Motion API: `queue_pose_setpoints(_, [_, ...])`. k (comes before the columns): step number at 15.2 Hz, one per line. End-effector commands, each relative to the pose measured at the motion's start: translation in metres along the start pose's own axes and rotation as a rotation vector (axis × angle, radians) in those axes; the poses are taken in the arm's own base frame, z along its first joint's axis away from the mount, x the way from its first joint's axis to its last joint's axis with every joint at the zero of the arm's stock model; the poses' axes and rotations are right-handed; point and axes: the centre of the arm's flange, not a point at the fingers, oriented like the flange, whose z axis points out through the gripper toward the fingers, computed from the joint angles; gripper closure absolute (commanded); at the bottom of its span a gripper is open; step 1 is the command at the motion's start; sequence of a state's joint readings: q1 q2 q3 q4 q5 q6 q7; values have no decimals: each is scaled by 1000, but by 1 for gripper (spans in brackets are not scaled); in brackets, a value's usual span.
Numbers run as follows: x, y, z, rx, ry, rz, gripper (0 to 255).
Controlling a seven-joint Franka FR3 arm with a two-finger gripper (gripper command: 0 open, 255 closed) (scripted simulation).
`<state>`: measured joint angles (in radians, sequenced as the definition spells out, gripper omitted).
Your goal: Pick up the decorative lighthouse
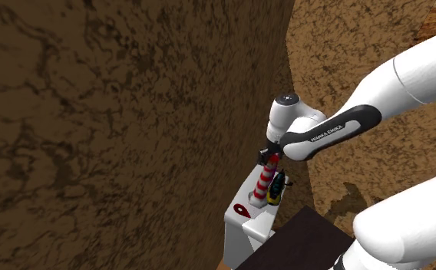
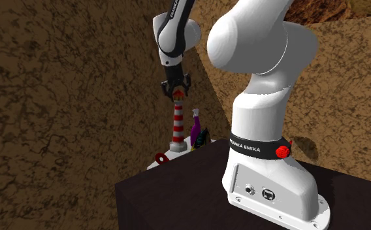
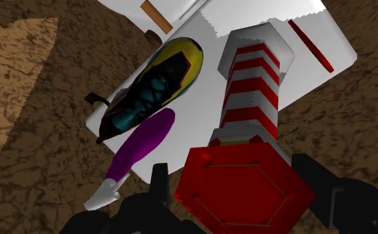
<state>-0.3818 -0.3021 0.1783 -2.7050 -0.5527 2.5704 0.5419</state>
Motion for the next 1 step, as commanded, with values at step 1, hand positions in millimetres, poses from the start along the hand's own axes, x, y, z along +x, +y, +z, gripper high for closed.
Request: queue_pose_setpoints(1, [1, 2, -4, 1, 0, 0, 255])
